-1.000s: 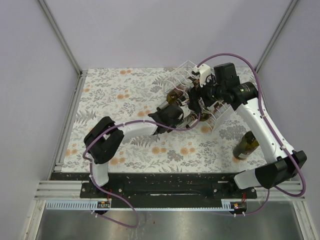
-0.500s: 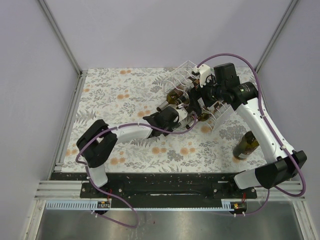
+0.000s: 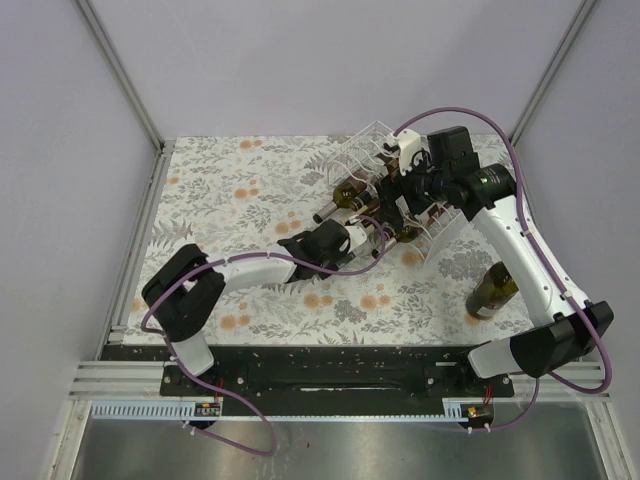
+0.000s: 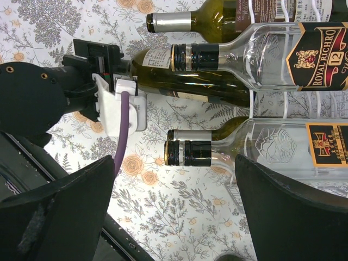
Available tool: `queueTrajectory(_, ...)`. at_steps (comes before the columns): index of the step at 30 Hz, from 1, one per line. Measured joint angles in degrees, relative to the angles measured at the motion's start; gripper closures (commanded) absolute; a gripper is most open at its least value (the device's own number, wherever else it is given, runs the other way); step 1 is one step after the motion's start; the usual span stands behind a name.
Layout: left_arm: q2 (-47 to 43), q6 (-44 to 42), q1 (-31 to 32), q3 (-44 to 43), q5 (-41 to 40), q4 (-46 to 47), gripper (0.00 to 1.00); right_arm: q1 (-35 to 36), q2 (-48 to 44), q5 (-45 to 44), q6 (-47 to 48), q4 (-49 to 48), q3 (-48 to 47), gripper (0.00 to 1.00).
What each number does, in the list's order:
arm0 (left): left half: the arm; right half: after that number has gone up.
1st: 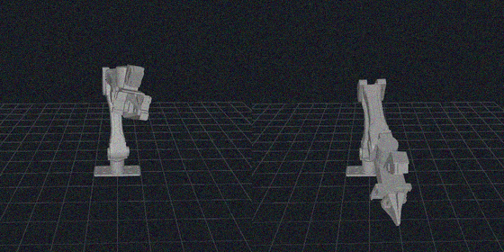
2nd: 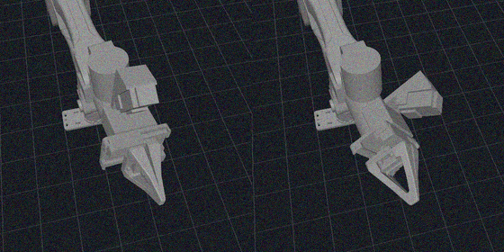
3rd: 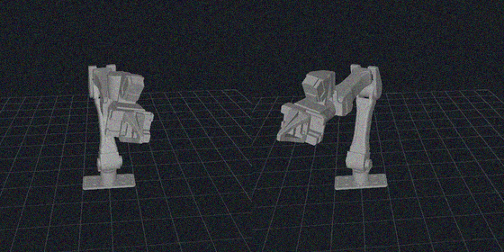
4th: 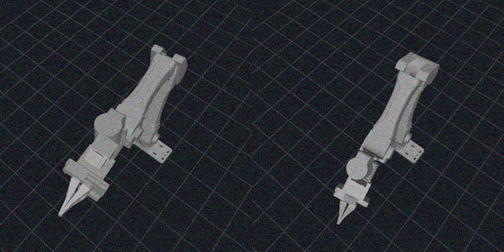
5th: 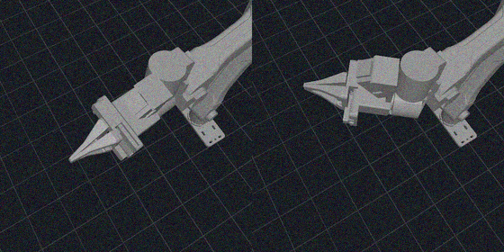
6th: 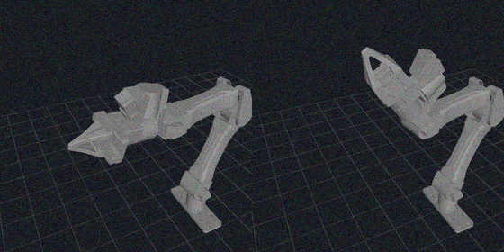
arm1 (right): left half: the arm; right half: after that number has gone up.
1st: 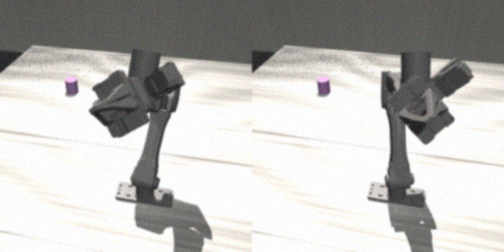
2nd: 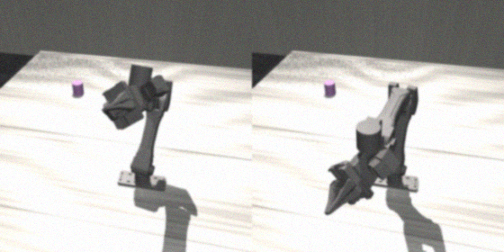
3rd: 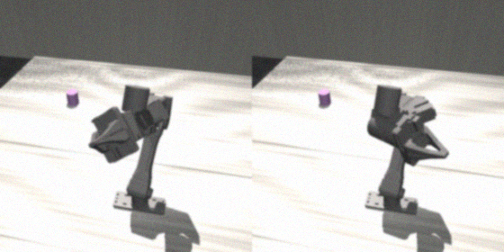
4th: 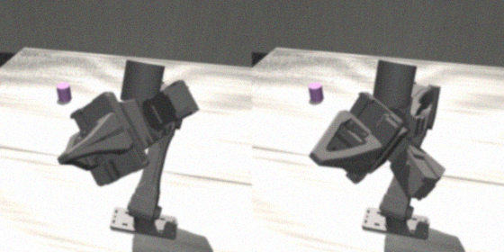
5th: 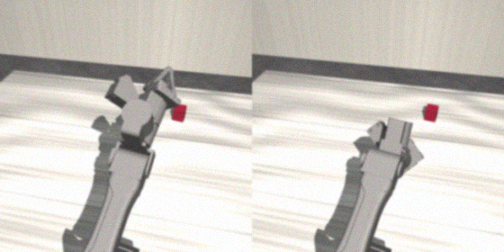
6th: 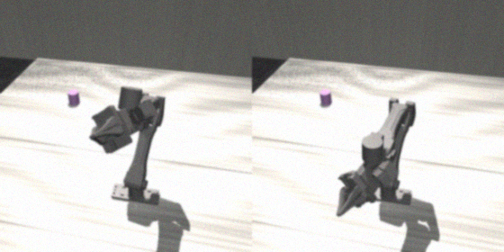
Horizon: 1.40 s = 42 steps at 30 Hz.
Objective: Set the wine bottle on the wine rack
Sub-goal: Place the wine bottle in the wine rack, then adjust the wine bottle in the wine rack.
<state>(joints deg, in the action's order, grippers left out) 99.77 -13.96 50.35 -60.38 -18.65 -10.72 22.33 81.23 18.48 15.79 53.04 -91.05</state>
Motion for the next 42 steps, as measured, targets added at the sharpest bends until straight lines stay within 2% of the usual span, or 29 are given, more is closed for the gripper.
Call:
queueTrajectory(10,-6.84,-1.11,-0.11,5.16,1.20,0.68,0.34,0.00,-0.02,-0.02,0.07,0.02,0.37,0.01)
queueTrajectory(21,-16.59,-3.67,-2.99,14.69,6.82,1.01,0.34,0.00,-0.02,0.04,0.07,0.00,0.72,0.01)
queueTrajectory(30,-16.46,-5.35,-9.88,15.54,15.74,1.09,0.35,0.00,-0.02,0.04,0.07,0.00,0.72,0.01)
queueTrajectory(42,-12.15,-6.21,-12.94,12.66,24.06,-2.80,0.36,0.00,-0.02,0.07,0.07,0.00,0.72,0.01)
